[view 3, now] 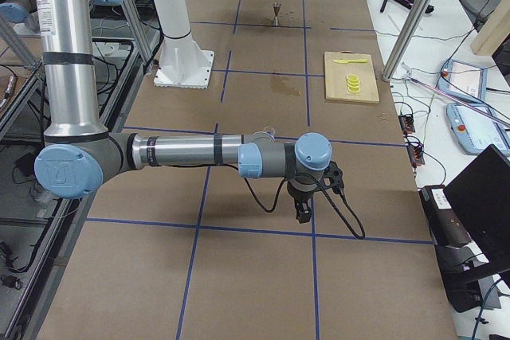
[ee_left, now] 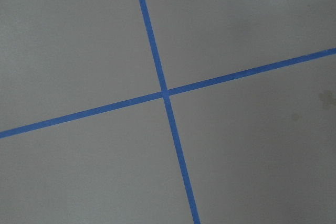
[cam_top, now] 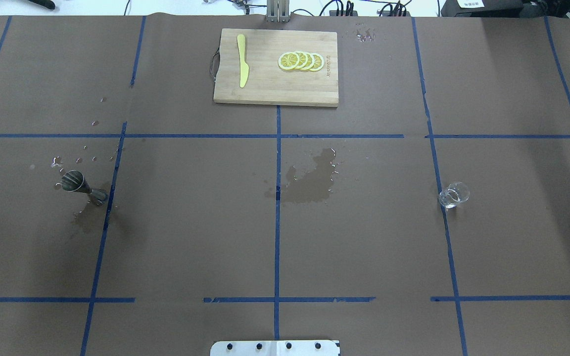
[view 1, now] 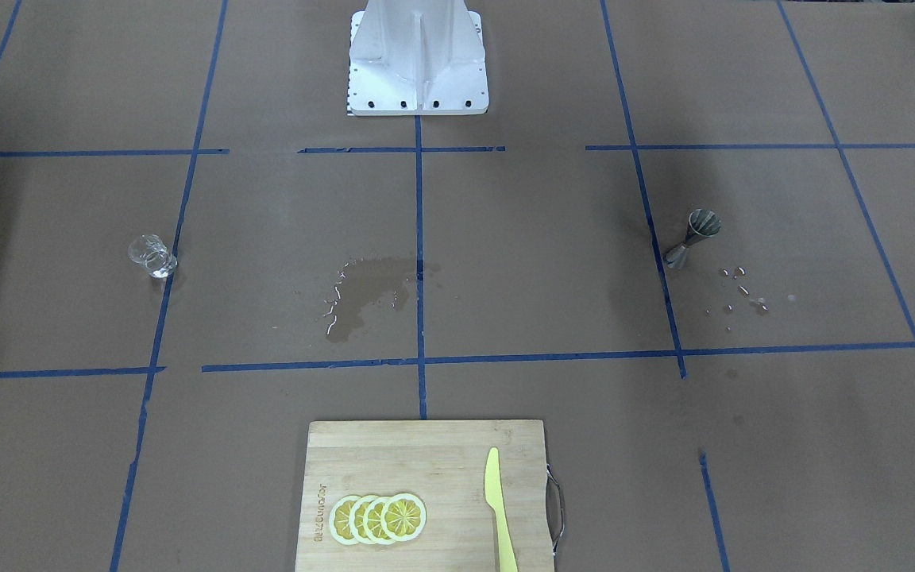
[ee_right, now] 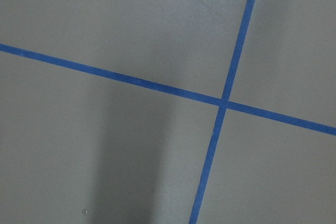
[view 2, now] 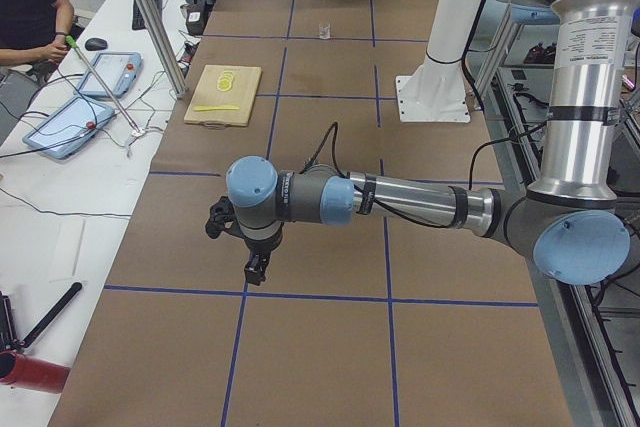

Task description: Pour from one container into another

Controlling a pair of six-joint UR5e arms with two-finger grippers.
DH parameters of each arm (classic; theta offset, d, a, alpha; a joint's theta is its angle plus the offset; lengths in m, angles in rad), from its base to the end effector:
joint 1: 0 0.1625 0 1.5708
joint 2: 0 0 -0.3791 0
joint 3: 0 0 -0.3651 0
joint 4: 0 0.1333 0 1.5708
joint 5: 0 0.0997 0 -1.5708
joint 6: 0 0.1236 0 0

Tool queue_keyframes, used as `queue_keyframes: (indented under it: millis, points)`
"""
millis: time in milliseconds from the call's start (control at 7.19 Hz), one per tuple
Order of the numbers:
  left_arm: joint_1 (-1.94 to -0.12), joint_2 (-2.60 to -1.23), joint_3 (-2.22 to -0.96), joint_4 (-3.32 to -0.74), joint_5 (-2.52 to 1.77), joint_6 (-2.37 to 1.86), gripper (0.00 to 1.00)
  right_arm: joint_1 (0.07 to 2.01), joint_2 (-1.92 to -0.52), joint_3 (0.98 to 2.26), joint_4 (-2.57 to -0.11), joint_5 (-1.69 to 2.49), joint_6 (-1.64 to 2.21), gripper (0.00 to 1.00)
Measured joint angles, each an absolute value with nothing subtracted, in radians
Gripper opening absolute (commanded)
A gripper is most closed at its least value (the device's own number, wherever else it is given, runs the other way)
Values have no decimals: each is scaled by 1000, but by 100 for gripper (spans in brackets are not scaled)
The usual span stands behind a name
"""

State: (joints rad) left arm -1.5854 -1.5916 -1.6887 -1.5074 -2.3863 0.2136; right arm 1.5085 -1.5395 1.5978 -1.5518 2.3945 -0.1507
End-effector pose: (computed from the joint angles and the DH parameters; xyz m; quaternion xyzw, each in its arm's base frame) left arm -0.0502 -0.4746 0.5680 0.0794 0.3898 0.1060 0.9113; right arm 0.0125 -0.4839 0.5962 0.0530 -0.3981 -0.1127 0.9089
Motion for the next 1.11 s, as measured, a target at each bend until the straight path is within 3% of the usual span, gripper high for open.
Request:
queue_keyframes:
  millis: [556,1112]
  points:
    - [-1579,-1592,-1696,-1570,-2422,214,100,1482,-1564,1601,-1481,2399,-121,100]
    - [-1469,-1592,-1693,-1927,-2451,1,99,1436,-1557,1612,-1477,2409,-112,100]
